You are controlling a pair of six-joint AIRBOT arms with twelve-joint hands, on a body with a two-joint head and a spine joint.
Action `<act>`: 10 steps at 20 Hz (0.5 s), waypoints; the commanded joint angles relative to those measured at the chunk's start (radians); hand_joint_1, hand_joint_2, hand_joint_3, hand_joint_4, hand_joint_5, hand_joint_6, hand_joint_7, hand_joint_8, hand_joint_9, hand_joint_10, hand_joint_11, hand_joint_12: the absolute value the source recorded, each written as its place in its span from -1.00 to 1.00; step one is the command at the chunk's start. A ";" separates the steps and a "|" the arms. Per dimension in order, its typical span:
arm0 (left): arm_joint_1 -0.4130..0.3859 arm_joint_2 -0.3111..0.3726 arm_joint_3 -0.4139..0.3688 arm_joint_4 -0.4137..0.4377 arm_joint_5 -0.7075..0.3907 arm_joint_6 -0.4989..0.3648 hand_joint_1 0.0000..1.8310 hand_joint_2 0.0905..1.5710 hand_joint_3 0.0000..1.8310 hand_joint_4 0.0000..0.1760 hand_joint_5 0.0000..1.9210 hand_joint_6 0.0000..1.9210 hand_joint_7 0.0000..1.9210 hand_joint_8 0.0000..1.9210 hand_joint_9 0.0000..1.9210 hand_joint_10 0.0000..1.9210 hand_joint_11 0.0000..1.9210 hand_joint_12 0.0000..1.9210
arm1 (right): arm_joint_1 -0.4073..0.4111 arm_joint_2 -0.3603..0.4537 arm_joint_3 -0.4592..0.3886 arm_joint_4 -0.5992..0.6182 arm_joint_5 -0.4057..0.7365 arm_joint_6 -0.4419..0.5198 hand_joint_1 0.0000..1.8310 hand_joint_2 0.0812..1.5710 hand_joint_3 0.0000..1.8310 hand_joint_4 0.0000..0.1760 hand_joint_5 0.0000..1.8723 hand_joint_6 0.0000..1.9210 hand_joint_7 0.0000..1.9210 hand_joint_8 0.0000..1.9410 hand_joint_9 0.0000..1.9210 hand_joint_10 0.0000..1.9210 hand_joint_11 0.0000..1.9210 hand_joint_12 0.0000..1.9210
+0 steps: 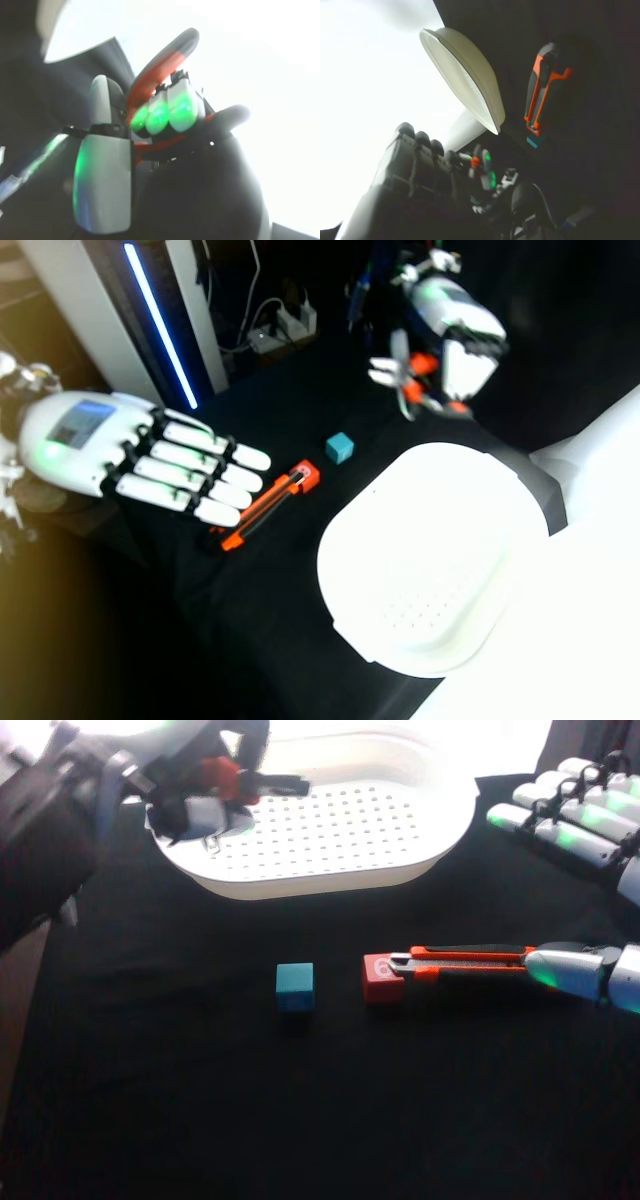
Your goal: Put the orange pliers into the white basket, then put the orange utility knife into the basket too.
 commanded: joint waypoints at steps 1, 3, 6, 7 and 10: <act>-0.039 -0.020 0.023 0.002 -0.021 0.031 0.46 0.59 -0.99 -1.00 0.06 1.00 0.33 1.00 0.49 1.00 0.59 1.00 | 0.006 -0.004 0.005 -0.003 0.124 0.001 -0.79 0.59 -1.00 -0.39 -1.00 -1.00 -1.00 -1.00 -1.00 -1.00 -1.00 -1.00; -0.070 -0.099 0.132 -0.043 0.117 0.061 0.48 0.59 -1.00 -1.00 0.07 1.00 0.34 1.00 0.52 1.00 0.63 1.00 | 0.006 -0.008 0.005 -0.008 0.119 0.003 -0.77 0.60 -1.00 -0.54 -1.00 -1.00 -1.00 -1.00 -1.00 -1.00 -1.00 -1.00; -0.064 -0.170 0.225 -0.114 0.191 0.061 0.55 0.57 -1.00 -1.00 -0.06 1.00 0.13 1.00 0.29 1.00 0.43 1.00 | 0.006 -0.008 0.005 -0.011 0.114 0.006 -0.73 0.62 -0.99 -0.49 -1.00 -1.00 -1.00 -1.00 -1.00 -1.00 -1.00 -1.00; -0.060 -0.187 0.249 -0.138 0.208 0.061 0.53 0.58 -1.00 -1.00 -0.04 1.00 0.18 1.00 0.34 1.00 0.47 1.00 | 0.004 -0.008 0.005 -0.012 0.114 0.009 -0.74 0.63 -0.99 -0.49 -1.00 -1.00 -1.00 -1.00 -1.00 -1.00 -1.00 -1.00; -0.038 -0.212 0.282 -0.178 0.241 0.061 0.11 0.73 -0.96 -1.00 -0.49 0.87 -0.28 1.00 -0.07 1.00 0.08 1.00 | 0.003 -0.012 0.007 -0.013 0.114 0.011 -0.65 0.62 -1.00 -0.59 -1.00 -1.00 -1.00 -1.00 -1.00 -1.00 -1.00 -1.00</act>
